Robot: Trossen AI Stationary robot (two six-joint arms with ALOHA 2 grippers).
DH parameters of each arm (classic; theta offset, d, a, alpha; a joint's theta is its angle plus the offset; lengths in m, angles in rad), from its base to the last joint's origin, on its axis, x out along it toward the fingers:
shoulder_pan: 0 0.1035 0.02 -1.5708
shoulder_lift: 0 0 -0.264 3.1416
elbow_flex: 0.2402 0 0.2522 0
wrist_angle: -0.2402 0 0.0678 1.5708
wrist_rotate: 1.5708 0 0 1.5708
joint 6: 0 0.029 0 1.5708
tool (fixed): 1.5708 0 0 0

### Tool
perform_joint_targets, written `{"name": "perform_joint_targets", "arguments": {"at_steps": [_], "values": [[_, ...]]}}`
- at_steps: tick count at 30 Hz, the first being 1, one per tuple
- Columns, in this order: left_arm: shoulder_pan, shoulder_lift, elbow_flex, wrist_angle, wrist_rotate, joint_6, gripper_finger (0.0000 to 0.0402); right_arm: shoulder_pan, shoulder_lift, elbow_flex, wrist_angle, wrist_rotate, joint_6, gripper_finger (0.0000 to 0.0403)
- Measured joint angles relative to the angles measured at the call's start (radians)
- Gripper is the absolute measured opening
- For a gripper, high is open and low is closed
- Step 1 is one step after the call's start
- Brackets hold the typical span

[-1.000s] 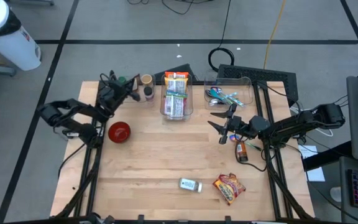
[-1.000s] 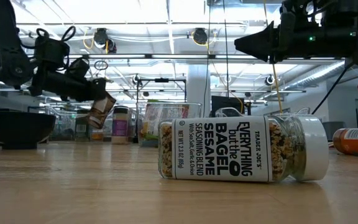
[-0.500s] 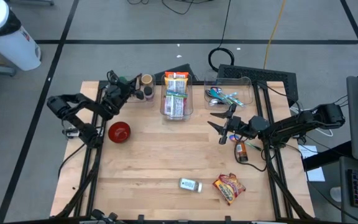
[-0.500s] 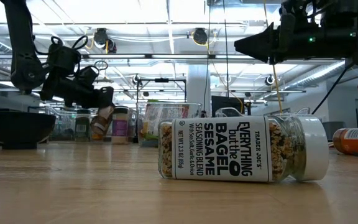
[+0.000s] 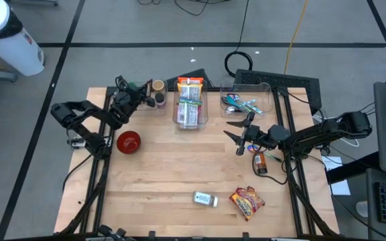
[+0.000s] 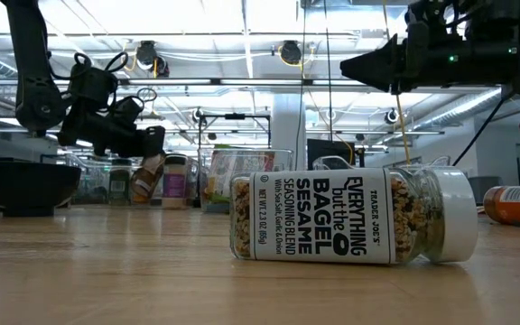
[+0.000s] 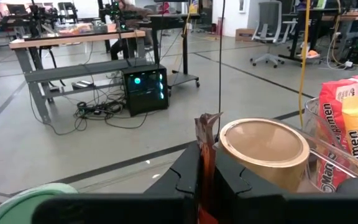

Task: Pick & Place Food Item
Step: Put the orange seasoning pack into the left transparent bin, then put the blue spoon into the right transparent bin

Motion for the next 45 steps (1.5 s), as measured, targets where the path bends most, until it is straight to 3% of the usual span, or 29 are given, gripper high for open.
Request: {"name": "perform_joint_targets", "arguments": {"at_steps": [29,40,45], "values": [[0.0,0.0,0.0,-0.021,0.034,0.027,0.003,0.0,0.0,0.0,0.0,0.0,0.0,0.0169],[0.0,0.0,0.0,-0.019,0.045,0.033,0.0139,0.0,0.0,0.0,0.0,0.0,0.019,0.0169],[0.0,-0.026,0.0,-0.019,0.045,0.088,0.0169,0.0,0.0,0.0,0.0,0.0,0.019,0.0169]]}}
